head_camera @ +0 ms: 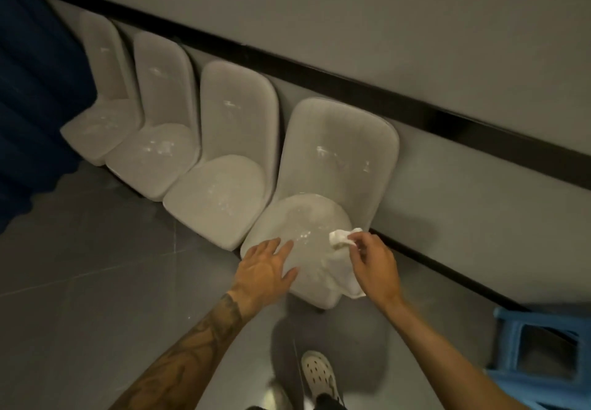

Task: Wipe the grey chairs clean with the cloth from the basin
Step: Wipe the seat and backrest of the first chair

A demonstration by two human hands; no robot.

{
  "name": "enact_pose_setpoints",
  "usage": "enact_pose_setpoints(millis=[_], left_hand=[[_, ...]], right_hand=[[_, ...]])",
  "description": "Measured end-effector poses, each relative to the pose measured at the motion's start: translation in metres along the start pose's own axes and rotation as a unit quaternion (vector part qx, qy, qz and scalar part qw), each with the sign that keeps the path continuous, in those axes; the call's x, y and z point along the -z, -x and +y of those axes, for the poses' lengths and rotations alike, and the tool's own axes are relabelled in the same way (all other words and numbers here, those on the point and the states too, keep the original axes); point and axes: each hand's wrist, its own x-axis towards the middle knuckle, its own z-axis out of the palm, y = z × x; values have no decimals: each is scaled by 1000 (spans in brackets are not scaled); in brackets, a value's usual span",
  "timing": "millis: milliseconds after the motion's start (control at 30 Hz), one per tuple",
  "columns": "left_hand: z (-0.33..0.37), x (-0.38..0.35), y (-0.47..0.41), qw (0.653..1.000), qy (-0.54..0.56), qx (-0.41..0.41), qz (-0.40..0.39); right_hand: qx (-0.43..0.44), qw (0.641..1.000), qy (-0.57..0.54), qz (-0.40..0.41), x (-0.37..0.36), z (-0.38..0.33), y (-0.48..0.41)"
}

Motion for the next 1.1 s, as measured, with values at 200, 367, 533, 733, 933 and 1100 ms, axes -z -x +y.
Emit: enact_pose_setpoints(millis=[200, 367, 533, 733, 933, 1100], left_hand=[[-63, -25, -55, 998, 16, -35, -51], [-114, -72, -108, 995, 13, -72, -68], [-159, -148, -170, 994, 5, -80, -69], [-211, -256, -251, 995, -39, -90, -28], [-245, -316, -292, 994, -50, -80, 61], [-261, -339, -312, 986, -21, -96, 133]], right_hand=[[-35, 999, -5, 36, -56, -16, -17], [-61, 995, -10, 73, -115, -1, -34], [-102, 988, 29, 112, -166, 74, -74], [-211, 968, 106, 81, -245, 202, -108], [6, 966, 258, -17, -337, 269, -124], [45, 942, 331, 12, -357, 300, -145]])
